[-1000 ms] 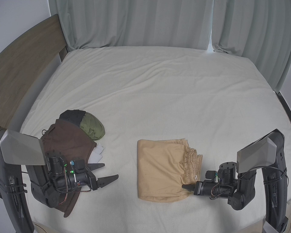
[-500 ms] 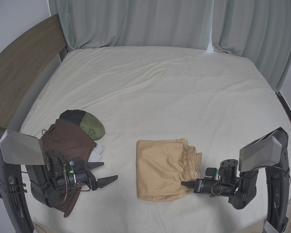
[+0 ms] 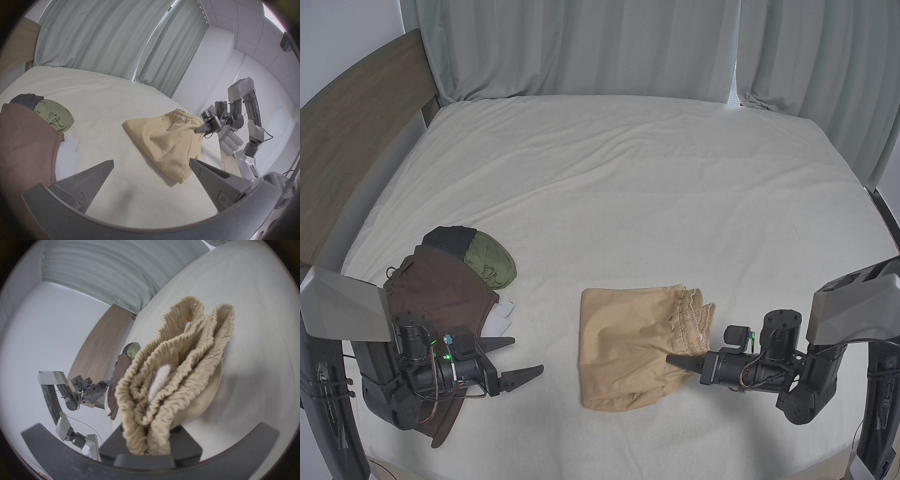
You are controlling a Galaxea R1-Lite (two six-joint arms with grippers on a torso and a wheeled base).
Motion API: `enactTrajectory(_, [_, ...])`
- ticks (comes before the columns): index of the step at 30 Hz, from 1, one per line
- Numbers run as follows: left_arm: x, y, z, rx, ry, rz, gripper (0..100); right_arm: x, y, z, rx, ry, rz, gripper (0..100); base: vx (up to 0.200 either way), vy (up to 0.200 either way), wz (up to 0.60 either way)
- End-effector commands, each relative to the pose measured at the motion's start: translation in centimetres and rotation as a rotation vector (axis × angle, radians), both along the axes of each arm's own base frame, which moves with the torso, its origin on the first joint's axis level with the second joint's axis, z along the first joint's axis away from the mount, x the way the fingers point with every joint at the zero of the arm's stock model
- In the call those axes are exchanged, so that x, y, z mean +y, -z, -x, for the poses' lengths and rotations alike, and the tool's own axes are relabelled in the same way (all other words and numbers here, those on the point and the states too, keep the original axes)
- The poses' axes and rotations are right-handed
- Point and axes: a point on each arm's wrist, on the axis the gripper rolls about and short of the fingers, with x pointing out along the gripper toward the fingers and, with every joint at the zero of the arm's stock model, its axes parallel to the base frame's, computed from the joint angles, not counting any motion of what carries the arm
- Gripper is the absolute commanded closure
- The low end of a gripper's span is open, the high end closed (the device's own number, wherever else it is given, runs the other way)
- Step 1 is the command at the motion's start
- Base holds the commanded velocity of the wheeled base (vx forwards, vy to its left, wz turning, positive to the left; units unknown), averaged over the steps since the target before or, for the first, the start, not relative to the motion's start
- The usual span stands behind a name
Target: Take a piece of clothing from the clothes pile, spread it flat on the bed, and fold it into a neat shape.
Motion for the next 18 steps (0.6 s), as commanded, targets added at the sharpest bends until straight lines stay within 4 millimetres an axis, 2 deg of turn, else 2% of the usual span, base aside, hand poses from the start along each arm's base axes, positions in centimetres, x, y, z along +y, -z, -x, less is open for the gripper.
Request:
enactTrajectory(1, [-0.2,-0.1,0.1,-0.004,0.006,0.001,0,0.0,-2.6,0.2,-0.074,-0.028,-0.041,100,0.0,0.0,0.0])
enactTrajectory(8, [0.0,-0.6,0.1,-0.019,0.003,0.004,0,0.3,-4.7,0.6,-0.135,-0.088,-0.077,100,0.0,0.0,0.0])
enactTrajectory(9, [-0.1,-0.7,0.1,-0.02,0.005,0.004,0,0.7,-5.9,0.7,-0.174,-0.107,-0.099,100,0.0,0.0,0.0])
enactTrajectory(18, [-0.2,-0.4,0.3,-0.007,0.009,0.002,0,1.7,-8.4,-0.5,-0.246,-0.112,-0.173,100,0.0,0.0,0.0])
